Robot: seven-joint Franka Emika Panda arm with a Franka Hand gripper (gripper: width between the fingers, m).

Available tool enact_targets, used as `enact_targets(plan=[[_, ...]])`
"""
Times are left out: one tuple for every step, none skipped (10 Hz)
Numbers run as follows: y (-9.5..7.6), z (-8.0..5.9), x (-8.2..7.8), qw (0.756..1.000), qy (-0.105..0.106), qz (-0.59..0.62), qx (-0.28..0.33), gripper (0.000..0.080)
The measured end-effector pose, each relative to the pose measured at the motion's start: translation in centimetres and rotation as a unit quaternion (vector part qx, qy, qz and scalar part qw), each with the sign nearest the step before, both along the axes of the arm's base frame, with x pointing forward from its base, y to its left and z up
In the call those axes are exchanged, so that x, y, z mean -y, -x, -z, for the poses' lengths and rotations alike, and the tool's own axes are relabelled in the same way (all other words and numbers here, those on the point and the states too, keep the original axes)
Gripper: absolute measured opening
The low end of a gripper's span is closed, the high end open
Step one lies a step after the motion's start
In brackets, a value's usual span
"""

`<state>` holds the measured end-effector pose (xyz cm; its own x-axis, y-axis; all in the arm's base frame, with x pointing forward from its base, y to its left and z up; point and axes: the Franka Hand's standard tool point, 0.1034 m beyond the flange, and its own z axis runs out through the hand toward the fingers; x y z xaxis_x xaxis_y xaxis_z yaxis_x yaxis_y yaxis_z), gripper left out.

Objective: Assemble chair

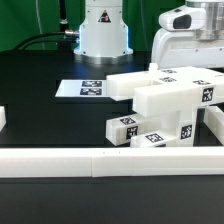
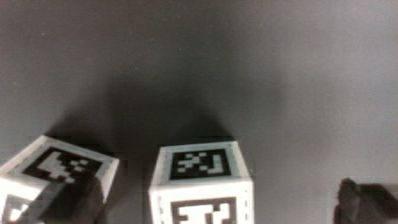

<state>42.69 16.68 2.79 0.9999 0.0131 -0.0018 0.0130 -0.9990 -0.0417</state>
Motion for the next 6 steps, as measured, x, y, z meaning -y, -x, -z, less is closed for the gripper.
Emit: enact_targets(plan=[[0.00,0.00,0.00,1.000,0.000,0.000,0.000,0.0648],[0.00,0.00,0.00,1.000,0.000,0.000,0.000,0.0648],[0.00,0.00,-0.01,1.000,0.000,0.000,0.000,0.0648],[-0.01,-0.01,-0.12,1.000,0.000,-0.001,0.000,0.0648],[-0.13,0.00,-0.21,1.000,0.000,-0.001,0.001,0.0648],[-0.21,0.00,-0.27,1.000,-0.001,-0.001,0.002,0.0648]])
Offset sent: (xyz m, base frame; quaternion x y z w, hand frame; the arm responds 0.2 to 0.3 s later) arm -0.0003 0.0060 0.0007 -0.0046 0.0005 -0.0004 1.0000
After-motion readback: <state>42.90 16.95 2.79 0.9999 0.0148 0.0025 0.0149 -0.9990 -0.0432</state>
